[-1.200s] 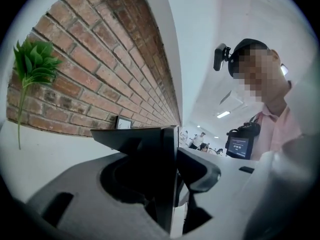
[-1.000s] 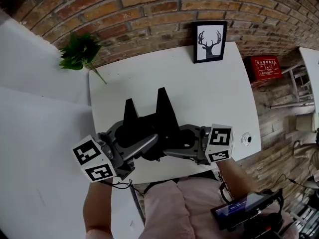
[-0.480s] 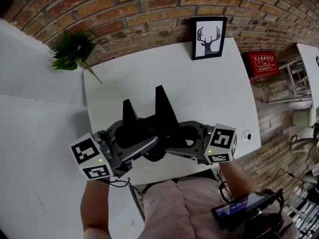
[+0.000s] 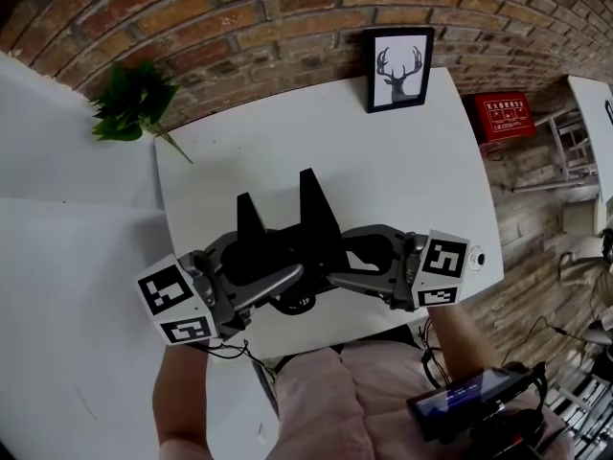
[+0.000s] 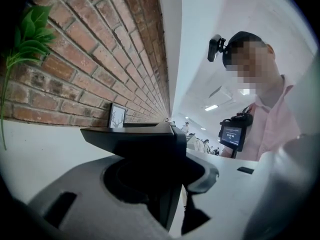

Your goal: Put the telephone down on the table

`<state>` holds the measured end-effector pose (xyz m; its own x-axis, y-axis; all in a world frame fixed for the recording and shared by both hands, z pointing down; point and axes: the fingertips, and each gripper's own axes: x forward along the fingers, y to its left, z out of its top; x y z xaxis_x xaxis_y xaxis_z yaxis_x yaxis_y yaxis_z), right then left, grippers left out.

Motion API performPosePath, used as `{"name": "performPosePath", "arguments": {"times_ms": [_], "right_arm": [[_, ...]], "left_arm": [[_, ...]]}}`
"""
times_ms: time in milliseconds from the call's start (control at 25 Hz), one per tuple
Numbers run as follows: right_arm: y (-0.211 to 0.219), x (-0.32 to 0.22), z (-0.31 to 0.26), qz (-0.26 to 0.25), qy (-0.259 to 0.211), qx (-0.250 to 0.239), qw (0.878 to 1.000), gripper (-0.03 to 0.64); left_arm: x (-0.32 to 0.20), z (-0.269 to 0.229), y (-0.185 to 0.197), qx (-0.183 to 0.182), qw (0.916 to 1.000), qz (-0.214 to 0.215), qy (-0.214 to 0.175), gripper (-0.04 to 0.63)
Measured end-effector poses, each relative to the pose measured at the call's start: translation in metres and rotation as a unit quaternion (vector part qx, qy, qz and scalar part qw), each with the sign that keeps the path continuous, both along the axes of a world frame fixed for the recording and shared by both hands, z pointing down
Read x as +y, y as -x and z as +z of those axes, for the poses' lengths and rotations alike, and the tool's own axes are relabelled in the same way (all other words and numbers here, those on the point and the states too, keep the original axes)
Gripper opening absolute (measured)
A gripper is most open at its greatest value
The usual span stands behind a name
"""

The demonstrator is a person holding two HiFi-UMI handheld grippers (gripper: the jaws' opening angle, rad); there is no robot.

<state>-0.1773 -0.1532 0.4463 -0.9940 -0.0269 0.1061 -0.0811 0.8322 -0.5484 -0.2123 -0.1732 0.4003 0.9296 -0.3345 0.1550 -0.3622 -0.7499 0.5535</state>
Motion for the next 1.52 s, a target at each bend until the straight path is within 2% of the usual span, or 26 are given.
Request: {"name": "performPosePath", "arguments": {"times_ms": [400, 920, 1240, 1520], "right_arm": [[0.003, 0.000, 0.034, 0.010, 0.037, 0.030, 0.999, 0.183], [0.000, -0.003, 0.080, 0.031, 0.077, 0.069, 0.994, 0.181], [0.001, -0.004, 0.095, 0.041, 0.093, 0.087, 0.991, 0.183], [0.000, -0.005, 0.085, 0.046, 0.084, 0.089, 0.991, 0.183]], "left_arm": [[-0.008, 0.038, 0.000, -0.012, 0.9985, 0.012, 0.052, 0.176], [-0.015, 0.086, -0.004, -0.013, 0.9947, 0.036, 0.095, 0.176], [-0.017, 0.103, -0.002, -0.006, 0.9930, 0.044, 0.109, 0.178], [-0.018, 0.096, -0.001, -0.004, 0.9936, 0.038, 0.107, 0.178]]}}
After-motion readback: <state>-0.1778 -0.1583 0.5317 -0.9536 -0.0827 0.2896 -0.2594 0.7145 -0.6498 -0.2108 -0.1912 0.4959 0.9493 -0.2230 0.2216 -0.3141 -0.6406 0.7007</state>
